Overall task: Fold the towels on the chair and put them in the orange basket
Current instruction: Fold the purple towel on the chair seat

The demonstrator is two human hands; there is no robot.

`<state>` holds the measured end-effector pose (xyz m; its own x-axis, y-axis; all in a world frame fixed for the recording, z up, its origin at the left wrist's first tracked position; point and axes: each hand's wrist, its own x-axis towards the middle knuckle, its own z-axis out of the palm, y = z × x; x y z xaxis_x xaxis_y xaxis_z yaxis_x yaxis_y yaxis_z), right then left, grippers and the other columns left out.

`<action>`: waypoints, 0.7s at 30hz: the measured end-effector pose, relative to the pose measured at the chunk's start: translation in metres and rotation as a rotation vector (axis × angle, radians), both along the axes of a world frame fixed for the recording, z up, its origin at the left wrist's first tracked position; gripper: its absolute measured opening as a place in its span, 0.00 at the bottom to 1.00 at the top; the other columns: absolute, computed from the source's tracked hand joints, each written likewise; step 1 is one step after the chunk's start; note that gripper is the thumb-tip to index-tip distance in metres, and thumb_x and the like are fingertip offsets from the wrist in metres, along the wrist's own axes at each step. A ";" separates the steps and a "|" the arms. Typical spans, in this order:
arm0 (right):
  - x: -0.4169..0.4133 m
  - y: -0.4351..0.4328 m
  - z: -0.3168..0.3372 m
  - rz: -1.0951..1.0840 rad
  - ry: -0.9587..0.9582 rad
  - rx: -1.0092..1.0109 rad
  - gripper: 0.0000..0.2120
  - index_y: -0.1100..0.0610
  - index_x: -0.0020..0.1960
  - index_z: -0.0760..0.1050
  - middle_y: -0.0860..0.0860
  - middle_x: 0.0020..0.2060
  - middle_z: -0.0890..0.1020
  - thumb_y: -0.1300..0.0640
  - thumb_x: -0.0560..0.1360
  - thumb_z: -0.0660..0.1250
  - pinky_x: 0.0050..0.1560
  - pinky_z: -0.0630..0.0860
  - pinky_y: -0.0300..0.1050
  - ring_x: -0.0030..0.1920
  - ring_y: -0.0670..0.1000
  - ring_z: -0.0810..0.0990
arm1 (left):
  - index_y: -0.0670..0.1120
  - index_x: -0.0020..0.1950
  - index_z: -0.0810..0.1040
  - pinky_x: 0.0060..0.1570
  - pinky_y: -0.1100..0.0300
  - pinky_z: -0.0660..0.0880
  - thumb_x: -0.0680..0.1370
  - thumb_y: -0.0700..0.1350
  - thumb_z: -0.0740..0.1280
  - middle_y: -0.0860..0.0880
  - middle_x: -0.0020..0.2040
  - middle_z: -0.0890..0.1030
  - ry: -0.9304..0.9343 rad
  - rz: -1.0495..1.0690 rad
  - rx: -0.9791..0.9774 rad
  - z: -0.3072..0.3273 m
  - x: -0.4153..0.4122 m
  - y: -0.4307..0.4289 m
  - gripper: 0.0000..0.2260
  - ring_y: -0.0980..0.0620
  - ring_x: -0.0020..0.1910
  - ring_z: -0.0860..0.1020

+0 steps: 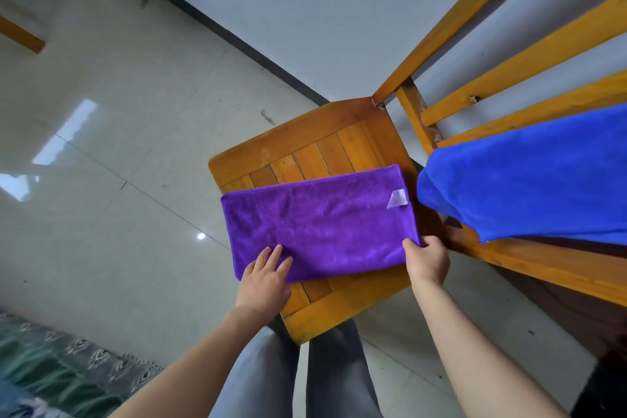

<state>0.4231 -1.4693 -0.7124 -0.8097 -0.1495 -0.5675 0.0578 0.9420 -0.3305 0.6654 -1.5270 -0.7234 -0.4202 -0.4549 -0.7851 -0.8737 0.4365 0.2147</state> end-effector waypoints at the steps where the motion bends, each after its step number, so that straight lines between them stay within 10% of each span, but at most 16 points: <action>1: 0.002 0.002 0.005 0.013 0.079 0.000 0.06 0.64 0.48 0.75 0.55 0.42 0.76 0.62 0.73 0.66 0.42 0.66 0.42 0.40 0.54 0.72 | 0.51 0.76 0.55 0.73 0.52 0.51 0.81 0.51 0.55 0.48 0.78 0.49 0.013 -0.001 -0.009 0.001 -0.002 -0.001 0.24 0.47 0.76 0.48; 7: 0.016 0.015 0.018 -0.030 0.259 -0.066 0.08 0.65 0.50 0.74 0.61 0.51 0.78 0.65 0.71 0.66 0.42 0.64 0.43 0.49 0.61 0.76 | 0.52 0.75 0.57 0.73 0.49 0.49 0.81 0.52 0.55 0.45 0.78 0.48 -0.023 0.135 -0.074 0.001 -0.007 -0.008 0.23 0.44 0.76 0.45; 16: 0.085 -0.016 0.018 0.384 0.100 -0.344 0.06 0.63 0.48 0.74 0.52 0.42 0.77 0.66 0.72 0.67 0.36 0.67 0.28 0.41 0.50 0.76 | 0.43 0.70 0.67 0.56 0.51 0.74 0.78 0.38 0.61 0.42 0.67 0.72 0.267 1.117 0.249 -0.002 0.010 -0.024 0.19 0.43 0.60 0.75; 21: 0.115 -0.016 0.013 0.702 0.051 -0.427 0.07 0.61 0.46 0.75 0.54 0.46 0.81 0.66 0.70 0.71 0.41 0.72 0.29 0.43 0.48 0.77 | 0.42 0.70 0.67 0.63 0.50 0.68 0.80 0.37 0.58 0.43 0.69 0.70 0.341 1.238 0.339 0.004 0.016 -0.032 0.18 0.43 0.66 0.70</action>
<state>0.5381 -1.4850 -0.6993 -0.4706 -0.8253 -0.3121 -0.5231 0.5459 -0.6545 0.6809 -1.5591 -0.7194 -0.0705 -0.4811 -0.8738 -0.5342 -0.7216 0.4404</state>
